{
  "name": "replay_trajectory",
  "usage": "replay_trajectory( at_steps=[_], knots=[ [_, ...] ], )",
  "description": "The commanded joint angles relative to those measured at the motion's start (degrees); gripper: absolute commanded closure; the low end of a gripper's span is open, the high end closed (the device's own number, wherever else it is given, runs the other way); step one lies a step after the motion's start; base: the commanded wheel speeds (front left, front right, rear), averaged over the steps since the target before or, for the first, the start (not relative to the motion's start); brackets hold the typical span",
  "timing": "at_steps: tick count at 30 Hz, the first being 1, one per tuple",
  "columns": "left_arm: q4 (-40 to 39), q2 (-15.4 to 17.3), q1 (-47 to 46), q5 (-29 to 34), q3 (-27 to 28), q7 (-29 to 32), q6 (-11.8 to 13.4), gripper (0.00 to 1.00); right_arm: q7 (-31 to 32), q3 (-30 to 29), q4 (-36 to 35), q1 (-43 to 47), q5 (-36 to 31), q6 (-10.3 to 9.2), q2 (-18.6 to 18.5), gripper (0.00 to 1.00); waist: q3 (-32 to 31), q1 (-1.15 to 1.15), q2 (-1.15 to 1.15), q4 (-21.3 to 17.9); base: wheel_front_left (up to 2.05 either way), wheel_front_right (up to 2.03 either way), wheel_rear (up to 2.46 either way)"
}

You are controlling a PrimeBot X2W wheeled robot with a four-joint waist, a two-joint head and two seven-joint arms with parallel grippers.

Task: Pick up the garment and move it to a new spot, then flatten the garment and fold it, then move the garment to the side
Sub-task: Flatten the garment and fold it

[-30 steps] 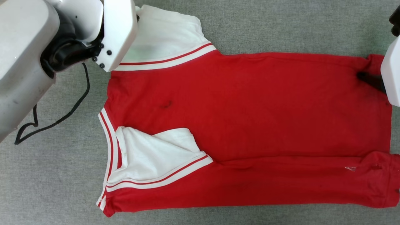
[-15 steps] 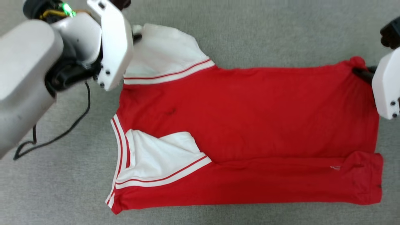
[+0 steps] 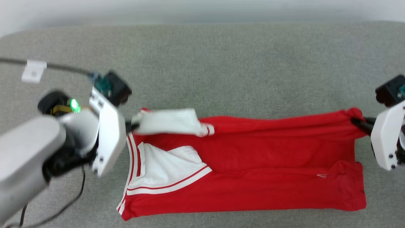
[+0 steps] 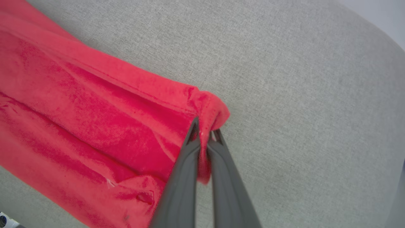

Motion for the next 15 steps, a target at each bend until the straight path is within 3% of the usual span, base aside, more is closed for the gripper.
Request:
replay_trajectory(
  at_steps=[1, 7, 15],
  knots=[
    [-1.8, 1.4, 2.6, -0.6, -0.5, -0.1, 0.9, 1.0, -0.9, 0.0, -0.2, 1.9, -0.2, -0.05, -0.5, 1.0, -1.5, 0.0, 0.0, -0.2, 0.0, 0.0, 0.0],
    [-7.8, 4.6, 11.4, -2.1, -1.7, -1.5, 4.2, 1.0, -2.9, -0.7, -0.8, 7.9, -0.1, -0.05, -0.4, 1.0, -3.1, 0.0, 0.0, -0.2, 0.0, 0.0, 0.0],
    [-7.3, 3.3, 20.5, -1.8, -2.4, -2.8, 5.7, 1.0, -4.3, -1.0, 1.4, 14.4, -1.0, -0.05, 2.4, 1.0, -2.1, 0.0, 0.0, -0.6, 0.0, 0.0, 0.0]
  ],
)
